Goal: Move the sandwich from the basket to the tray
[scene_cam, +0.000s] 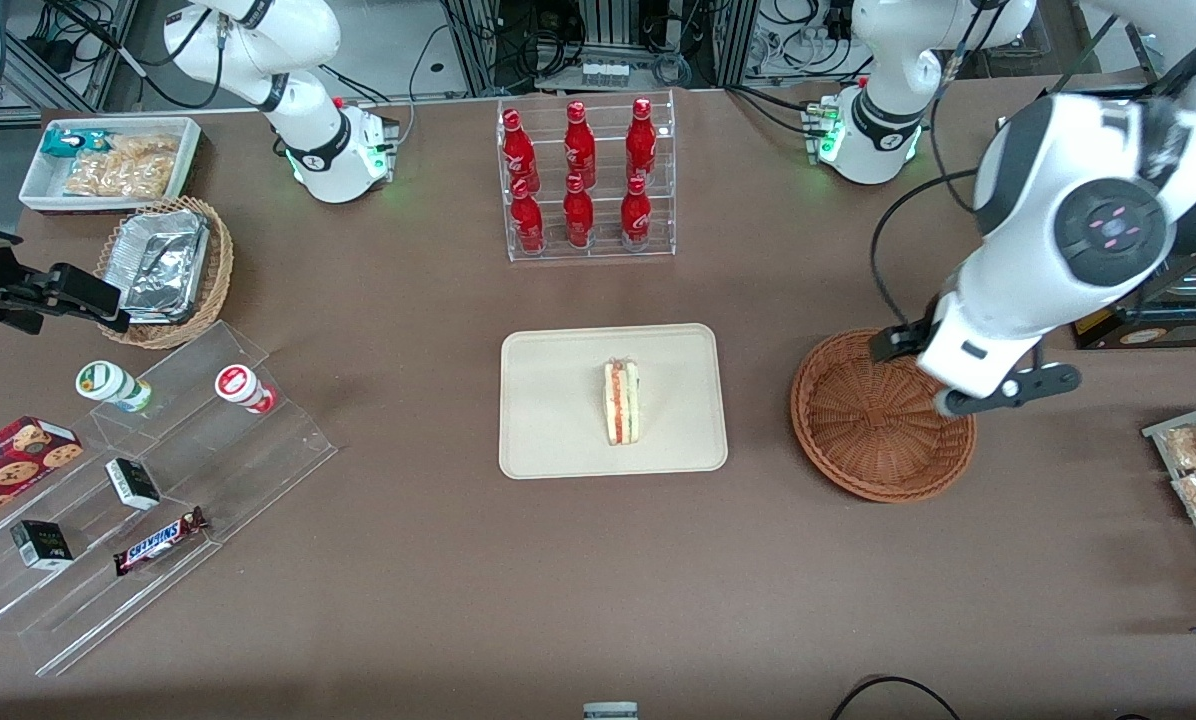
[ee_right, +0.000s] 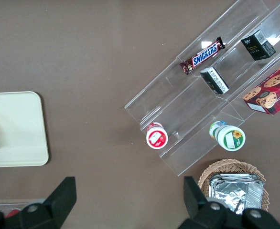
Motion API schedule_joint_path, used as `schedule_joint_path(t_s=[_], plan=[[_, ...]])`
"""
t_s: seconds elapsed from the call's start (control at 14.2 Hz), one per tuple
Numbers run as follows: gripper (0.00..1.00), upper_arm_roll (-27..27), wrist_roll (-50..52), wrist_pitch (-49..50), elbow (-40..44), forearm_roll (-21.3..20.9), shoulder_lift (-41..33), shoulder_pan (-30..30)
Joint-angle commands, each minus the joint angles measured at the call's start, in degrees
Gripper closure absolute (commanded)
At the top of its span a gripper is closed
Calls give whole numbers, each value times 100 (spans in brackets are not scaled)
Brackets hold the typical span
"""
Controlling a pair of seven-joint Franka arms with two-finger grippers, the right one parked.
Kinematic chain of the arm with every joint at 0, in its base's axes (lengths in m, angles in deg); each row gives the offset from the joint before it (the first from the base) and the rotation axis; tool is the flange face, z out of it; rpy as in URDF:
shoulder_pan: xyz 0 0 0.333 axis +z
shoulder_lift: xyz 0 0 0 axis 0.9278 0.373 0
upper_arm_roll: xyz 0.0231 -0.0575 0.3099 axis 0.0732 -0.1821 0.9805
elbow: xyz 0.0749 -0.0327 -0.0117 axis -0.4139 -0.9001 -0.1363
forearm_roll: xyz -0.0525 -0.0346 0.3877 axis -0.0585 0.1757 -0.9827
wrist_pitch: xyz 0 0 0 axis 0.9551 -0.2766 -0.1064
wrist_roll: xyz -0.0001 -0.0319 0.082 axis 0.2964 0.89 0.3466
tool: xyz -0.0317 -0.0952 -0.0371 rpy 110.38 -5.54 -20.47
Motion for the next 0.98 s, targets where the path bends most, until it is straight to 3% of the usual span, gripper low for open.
schedule_joint_path(t_s=[0.0, 0.21, 0.49, 0.91], plan=[[0, -80, -808, 207, -239, 218, -512, 306], [0, -19, -1591, 278, -397, 254, -942, 579], [0, 753, -2619, 454, -388, 683, -1285, 579], [0, 843, -2745, 32, -362, 720, -1278, 544]])
